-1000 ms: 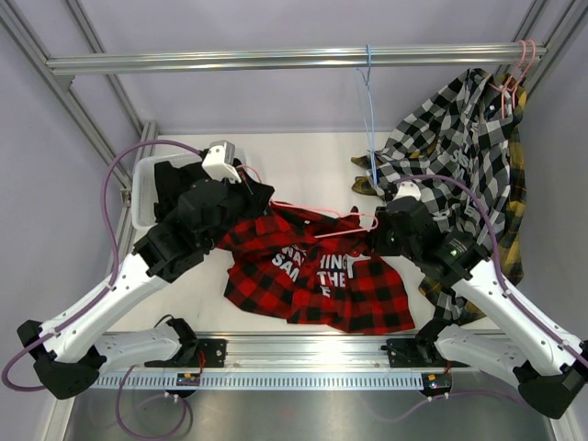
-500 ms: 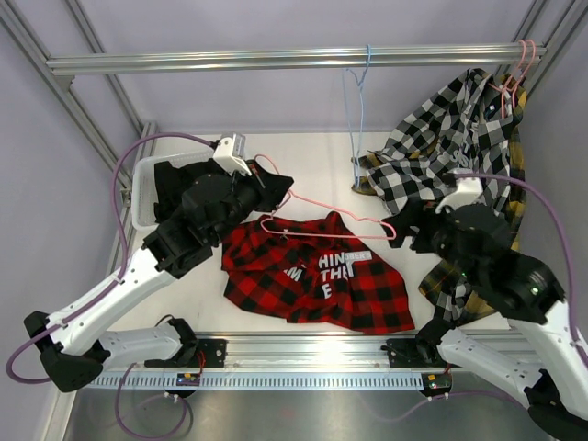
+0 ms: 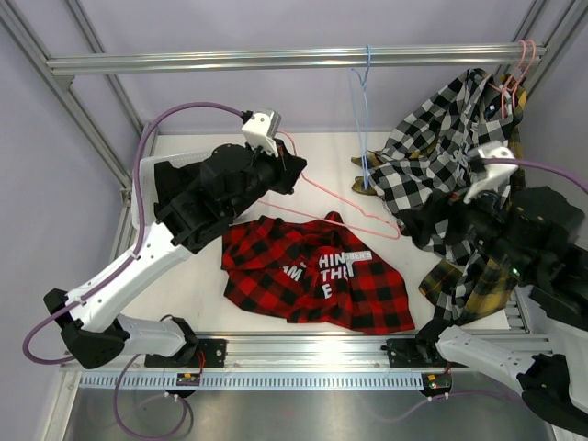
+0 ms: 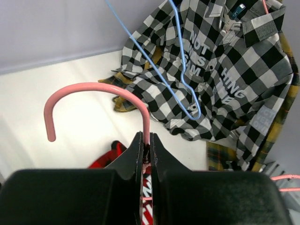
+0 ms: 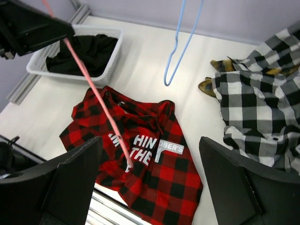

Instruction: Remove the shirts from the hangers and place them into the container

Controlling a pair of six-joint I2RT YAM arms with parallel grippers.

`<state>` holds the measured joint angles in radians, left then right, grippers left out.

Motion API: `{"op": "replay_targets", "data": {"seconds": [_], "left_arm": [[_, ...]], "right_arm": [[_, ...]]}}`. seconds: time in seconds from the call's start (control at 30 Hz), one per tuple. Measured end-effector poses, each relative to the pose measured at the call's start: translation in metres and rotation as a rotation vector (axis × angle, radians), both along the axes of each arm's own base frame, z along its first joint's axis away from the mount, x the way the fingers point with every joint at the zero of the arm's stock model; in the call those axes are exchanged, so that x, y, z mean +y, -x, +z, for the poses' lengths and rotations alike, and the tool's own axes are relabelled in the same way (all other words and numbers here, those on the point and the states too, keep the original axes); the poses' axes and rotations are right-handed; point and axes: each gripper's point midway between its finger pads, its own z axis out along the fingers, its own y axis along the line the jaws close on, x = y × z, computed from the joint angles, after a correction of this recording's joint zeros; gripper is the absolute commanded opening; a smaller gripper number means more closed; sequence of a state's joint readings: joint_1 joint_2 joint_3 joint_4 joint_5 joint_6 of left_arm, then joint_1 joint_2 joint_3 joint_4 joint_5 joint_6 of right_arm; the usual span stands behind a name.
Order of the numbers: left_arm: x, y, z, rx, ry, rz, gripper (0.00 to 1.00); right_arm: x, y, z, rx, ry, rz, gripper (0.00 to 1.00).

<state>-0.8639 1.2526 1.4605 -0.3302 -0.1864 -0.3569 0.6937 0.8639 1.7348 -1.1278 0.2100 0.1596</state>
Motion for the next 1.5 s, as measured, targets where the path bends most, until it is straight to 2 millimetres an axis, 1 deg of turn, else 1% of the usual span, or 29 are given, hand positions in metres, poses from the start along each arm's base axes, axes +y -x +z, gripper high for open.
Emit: {"op": "replay_targets", "data": {"seconds": [0.07, 0.1, 0.23, 0.3, 0.37, 0.43, 0.47, 0.57, 0.6, 0.67, 0.7, 0.77, 0.83, 0.87, 0.9, 0.97, 1.0, 1.07, 1.1, 1.13, 1.3, 1.43, 1.5], "left_arm": [[-0.001, -0.002, 0.004, -0.019, -0.022, -0.004, 0.0], [-0.002, -0.003, 0.004, -0.026, -0.032, -0.006, 0.0], [-0.005, -0.007, 0.003, -0.034, -0.068, -0.013, 0.0], [-0.007, -0.008, 0.001, -0.033, -0.077, -0.019, 0.0], [-0.009, -0.009, -0.002, -0.03, -0.087, -0.023, 0.0], [-0.011, -0.01, -0.004, -0.03, -0.096, -0.027, 0.0], [-0.011, -0.011, -0.005, -0.031, -0.1, -0.029, 0.0], [-0.012, -0.011, -0.005, -0.035, -0.107, -0.032, 0.0], [-0.011, -0.011, -0.005, -0.037, -0.109, -0.033, 0.0], [-0.011, -0.011, -0.006, -0.041, -0.114, -0.033, 0.0], [-0.011, -0.011, -0.006, -0.043, -0.117, -0.034, 0.0], [-0.01, -0.011, -0.006, -0.048, -0.124, -0.033, 0.01], [-0.01, -0.012, -0.006, -0.049, -0.128, -0.031, 0.04], [-0.009, -0.012, -0.006, -0.052, -0.131, -0.031, 0.08], [-0.008, -0.012, -0.006, -0.055, -0.133, -0.029, 0.19], [-0.006, -0.012, -0.005, -0.058, -0.139, -0.027, 0.33], [-0.005, -0.011, -0.003, -0.06, -0.136, -0.025, 0.54], [-0.002, -0.01, 0.0, -0.065, -0.133, -0.017, 0.74], [0.0, -0.009, 0.001, -0.065, -0.13, -0.012, 0.92], [0.003, -0.008, 0.002, -0.066, -0.132, -0.007, 0.99], [0.021, 0.0, 0.012, -0.074, -0.124, 0.029, 0.99], [0.044, 0.013, 0.03, -0.095, -0.097, 0.064, 0.99], [0.057, 0.021, 0.041, -0.109, -0.071, 0.082, 0.99]], "right_arm": [[0.017, -0.007, -0.004, 0.02, 0.041, 0.065, 0.93], [0.028, -0.011, -0.009, 0.041, 0.063, 0.105, 0.93], [0.072, -0.027, -0.038, 0.15, 0.131, 0.255, 0.9], [0.09, -0.036, -0.055, 0.194, 0.159, 0.315, 0.88], [0.105, -0.042, -0.071, 0.238, 0.182, 0.363, 0.83], [0.116, -0.047, -0.082, 0.271, 0.198, 0.399, 0.78], [0.121, -0.049, -0.085, 0.275, 0.198, 0.415, 0.69], [0.131, -0.054, -0.091, 0.279, 0.193, 0.443, 0.49], [0.133, -0.055, -0.093, 0.278, 0.19, 0.449, 0.32], [0.136, -0.057, -0.096, 0.277, 0.186, 0.459, 0.19], [0.138, -0.057, -0.097, 0.277, 0.181, 0.464, 0.07], [0.141, -0.057, -0.098, 0.276, 0.176, 0.474, 0.0], [0.143, -0.057, -0.099, 0.276, 0.169, 0.483, 0.0], [0.144, -0.057, -0.099, 0.275, 0.168, 0.485, 0.0], [0.145, -0.057, -0.1, 0.274, 0.165, 0.488, 0.0], [0.146, -0.058, -0.101, 0.269, 0.158, 0.494, 0.0], [0.147, -0.057, -0.102, 0.271, 0.158, 0.497, 0.0], [0.146, -0.056, -0.106, 0.281, 0.157, 0.499, 0.0], [0.147, -0.055, -0.107, 0.285, 0.156, 0.502, 0.0], [0.147, -0.054, -0.108, 0.287, 0.156, 0.504, 0.0], [0.146, -0.054, -0.108, 0.293, 0.149, 0.494, 0.0], [0.141, -0.061, -0.107, 0.297, 0.15, 0.428, 0.0], [0.138, -0.067, -0.102, 0.289, 0.147, 0.392, 0.0]]}}
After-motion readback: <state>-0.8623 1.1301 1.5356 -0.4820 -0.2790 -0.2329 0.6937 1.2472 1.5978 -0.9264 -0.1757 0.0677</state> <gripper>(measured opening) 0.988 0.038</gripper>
